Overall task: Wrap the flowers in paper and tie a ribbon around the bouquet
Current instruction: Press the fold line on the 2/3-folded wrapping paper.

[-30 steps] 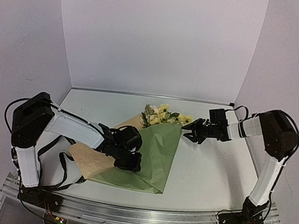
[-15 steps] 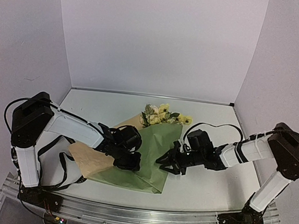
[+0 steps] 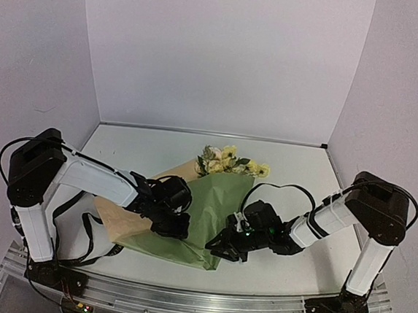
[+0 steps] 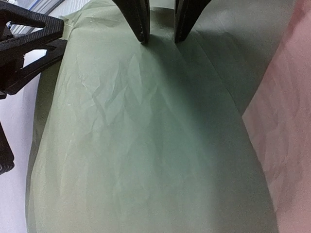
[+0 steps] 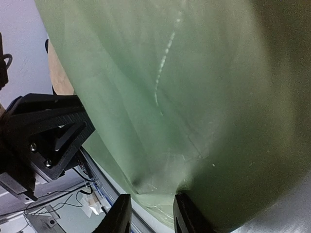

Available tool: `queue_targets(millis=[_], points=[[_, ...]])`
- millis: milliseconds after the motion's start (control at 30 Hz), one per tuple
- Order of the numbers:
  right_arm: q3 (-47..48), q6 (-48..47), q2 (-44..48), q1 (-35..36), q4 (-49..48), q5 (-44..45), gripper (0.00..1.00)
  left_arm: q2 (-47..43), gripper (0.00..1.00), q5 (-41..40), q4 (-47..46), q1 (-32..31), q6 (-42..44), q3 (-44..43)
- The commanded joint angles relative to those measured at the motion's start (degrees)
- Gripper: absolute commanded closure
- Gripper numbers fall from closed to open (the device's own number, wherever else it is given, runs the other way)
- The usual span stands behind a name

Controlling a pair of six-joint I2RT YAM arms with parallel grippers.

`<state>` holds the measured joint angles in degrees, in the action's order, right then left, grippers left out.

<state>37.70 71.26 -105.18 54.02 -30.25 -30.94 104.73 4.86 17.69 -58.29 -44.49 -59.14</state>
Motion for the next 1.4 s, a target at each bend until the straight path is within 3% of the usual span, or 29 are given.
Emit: queue_targets(millis=[0,100,233,433,800,1067,1367], points=[[-0.31,1.22,-3.13,1.18,0.81,4.18,0.71,-6.56,0.78,-1.25,3.05,0.34,-1.18,0.76],[-1.43,1.77,-2.60,1.24,0.90,5.56,0.72,-12.39,0.71,-1.42,5.41,0.31,-5.15,2.72],[-1.57,2.37,-1.61,1.40,1.13,5.78,0.73,-20.22,0.71,-1.21,8.82,0.28,-13.35,8.20],[0.54,2.60,0.25,2.13,2.20,4.66,0.72,-28.39,0.71,1.48,1.52,-0.71,-21.57,18.44],[7.18,-0.26,5.00,3.95,10.95,3.53,0.72,-20.57,0.75,0.47,-7.93,-1.36,-21.55,20.31],[14.34,1.21,-1.91,5.41,11.11,2.62,0.72,-19.36,0.77,-0.20,-7.75,-1.39,-23.15,23.59],[15.73,1.59,-9.30,5.40,10.68,2.74,0.72,-21.74,0.76,-0.52,-7.17,-1.46,-23.05,25.82]])
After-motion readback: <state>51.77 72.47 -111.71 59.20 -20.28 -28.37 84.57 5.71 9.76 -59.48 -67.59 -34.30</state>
